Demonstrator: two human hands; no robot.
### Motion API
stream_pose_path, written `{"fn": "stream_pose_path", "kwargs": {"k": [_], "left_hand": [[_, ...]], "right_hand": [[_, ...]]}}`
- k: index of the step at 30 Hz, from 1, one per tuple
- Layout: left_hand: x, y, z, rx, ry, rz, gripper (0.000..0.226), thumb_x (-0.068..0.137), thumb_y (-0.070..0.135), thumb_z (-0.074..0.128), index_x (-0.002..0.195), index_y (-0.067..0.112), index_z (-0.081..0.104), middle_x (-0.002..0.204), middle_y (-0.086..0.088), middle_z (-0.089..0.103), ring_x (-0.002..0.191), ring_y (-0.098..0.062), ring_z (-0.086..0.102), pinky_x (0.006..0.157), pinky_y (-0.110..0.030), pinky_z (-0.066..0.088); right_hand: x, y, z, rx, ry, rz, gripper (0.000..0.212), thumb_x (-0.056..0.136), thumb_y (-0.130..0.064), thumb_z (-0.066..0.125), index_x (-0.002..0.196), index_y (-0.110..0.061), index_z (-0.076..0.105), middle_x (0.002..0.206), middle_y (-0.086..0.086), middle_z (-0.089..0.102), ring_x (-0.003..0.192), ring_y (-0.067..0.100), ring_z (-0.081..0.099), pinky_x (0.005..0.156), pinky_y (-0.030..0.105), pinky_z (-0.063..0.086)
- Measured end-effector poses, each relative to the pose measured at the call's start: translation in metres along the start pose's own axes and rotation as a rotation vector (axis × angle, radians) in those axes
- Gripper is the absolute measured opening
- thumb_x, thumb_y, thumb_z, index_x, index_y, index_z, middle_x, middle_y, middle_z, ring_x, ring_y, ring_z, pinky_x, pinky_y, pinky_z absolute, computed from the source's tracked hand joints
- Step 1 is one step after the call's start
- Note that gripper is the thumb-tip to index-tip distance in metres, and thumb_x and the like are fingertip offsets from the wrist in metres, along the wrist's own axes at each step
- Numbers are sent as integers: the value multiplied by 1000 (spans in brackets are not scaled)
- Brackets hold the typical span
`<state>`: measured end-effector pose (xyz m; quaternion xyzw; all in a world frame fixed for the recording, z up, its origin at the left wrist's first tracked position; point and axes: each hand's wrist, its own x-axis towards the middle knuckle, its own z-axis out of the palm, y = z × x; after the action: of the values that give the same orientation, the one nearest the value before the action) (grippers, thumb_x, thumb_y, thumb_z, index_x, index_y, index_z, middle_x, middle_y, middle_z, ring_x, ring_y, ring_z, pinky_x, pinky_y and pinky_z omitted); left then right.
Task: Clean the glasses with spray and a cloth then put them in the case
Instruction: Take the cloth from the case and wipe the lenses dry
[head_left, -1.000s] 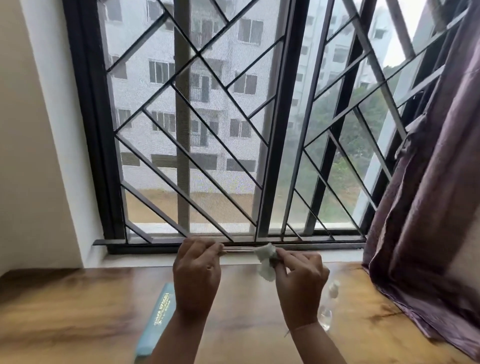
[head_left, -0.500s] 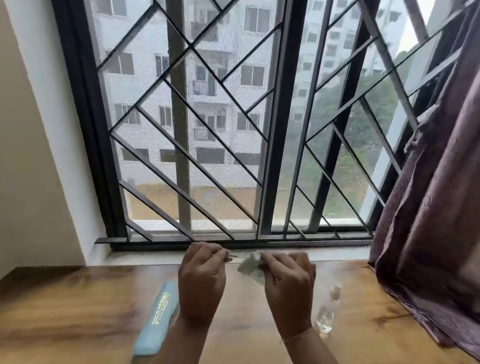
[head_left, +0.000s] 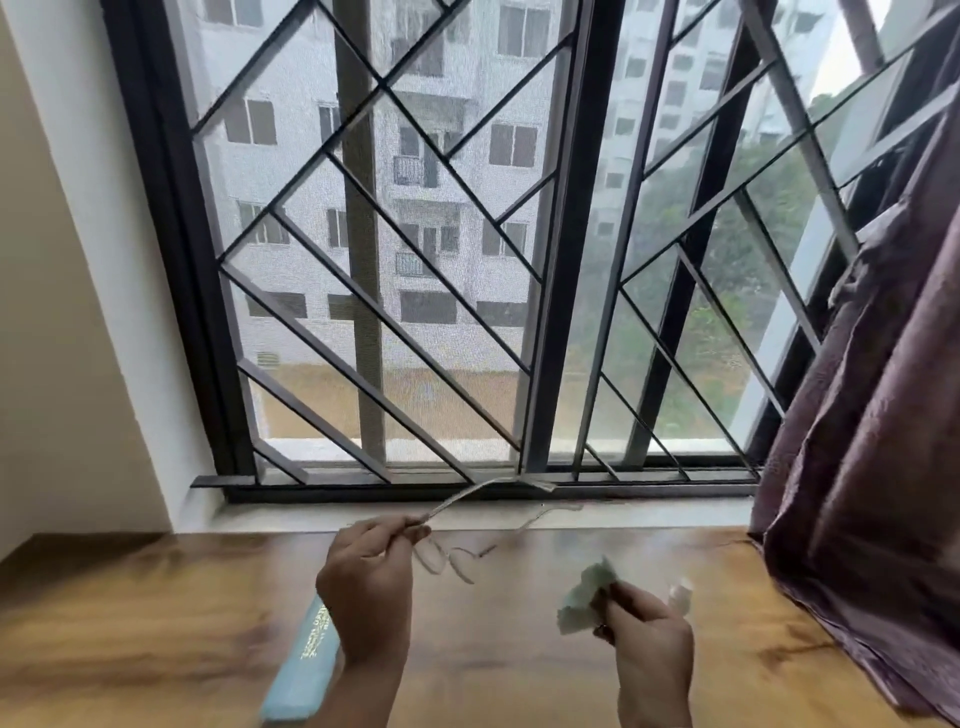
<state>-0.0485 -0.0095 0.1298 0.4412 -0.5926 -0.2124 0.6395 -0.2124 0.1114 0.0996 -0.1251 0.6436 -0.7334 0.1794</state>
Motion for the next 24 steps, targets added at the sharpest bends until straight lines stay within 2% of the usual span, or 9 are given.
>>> {"fn": "stream_pose_path", "kwargs": {"k": [3, 5, 8, 11, 13, 18, 20, 22, 24], "left_hand": [[-1, -6, 4, -92, 43, -277, 22, 61, 4, 80, 65, 25, 73, 65, 11, 71, 72, 3, 57, 60, -7, 38], [-1, -14, 9, -201, 42, -452, 22, 62, 10, 81, 65, 30, 72, 62, 19, 69, 63, -1, 59, 58, -13, 42], [-4, -18, 14, -328, 18, -633, 15, 62, 5, 80, 73, 14, 74, 53, 17, 67, 65, -13, 60, 67, -22, 47], [-8, -17, 16, -376, -38, -718, 13, 63, 4, 80, 69, 13, 73, 44, 11, 62, 60, -20, 52, 68, -31, 44], [-8, -18, 16, -420, -88, -778, 11, 64, 1, 79, 71, 7, 73, 43, 7, 59, 56, -19, 48, 63, -29, 43], [-4, -26, 10, -488, -203, -918, 9, 67, -9, 71, 72, -2, 70, 46, -3, 60, 56, -18, 46, 55, -20, 46], [-3, -28, 7, -500, -278, -974, 9, 68, -11, 68, 72, -3, 69, 49, -4, 63, 58, -17, 50, 47, -14, 47], [-2, -27, 3, -507, -345, -1020, 7, 69, -11, 67, 73, -5, 68, 49, -3, 65, 55, -14, 53, 42, -12, 46], [1, -28, 1, -480, -405, -1046, 5, 71, -10, 65, 74, -7, 67, 50, -4, 65, 52, -12, 53, 40, -12, 45]], "right_hand": [[1, -2, -3, 125, -79, 73, 22, 78, 17, 56, 91, 3, 66, 47, -3, 66, 44, 10, 59, 42, 15, 49], [1, -4, -5, 190, -137, 103, 21, 78, 18, 54, 84, 2, 66, 52, 3, 69, 47, 11, 63, 45, 18, 52], [3, -8, -7, 256, -199, 121, 24, 77, 20, 53, 79, 1, 68, 58, 7, 70, 51, 13, 64, 47, 19, 53], [5, -13, -5, 318, -277, 126, 30, 78, 20, 51, 69, 0, 71, 66, 13, 71, 57, 15, 66, 52, 19, 55], [7, -15, -4, 369, -334, 134, 30, 78, 19, 52, 65, 2, 73, 71, 15, 71, 62, 17, 67, 56, 20, 56], [10, -21, -5, 404, -547, 244, 14, 64, 4, 65, 75, 10, 72, 80, 25, 69, 70, 25, 69, 60, 23, 57], [8, -21, -3, 359, -613, 275, 30, 54, -2, 82, 77, 13, 70, 81, 28, 68, 70, 29, 69, 58, 24, 56], [6, -21, -2, 314, -642, 314, 34, 46, 2, 83, 75, 14, 70, 75, 29, 68, 65, 32, 69, 54, 25, 55], [3, -22, 0, 280, -685, 366, 53, 30, 1, 89, 77, 18, 68, 70, 30, 66, 58, 35, 67, 50, 30, 55]]}}
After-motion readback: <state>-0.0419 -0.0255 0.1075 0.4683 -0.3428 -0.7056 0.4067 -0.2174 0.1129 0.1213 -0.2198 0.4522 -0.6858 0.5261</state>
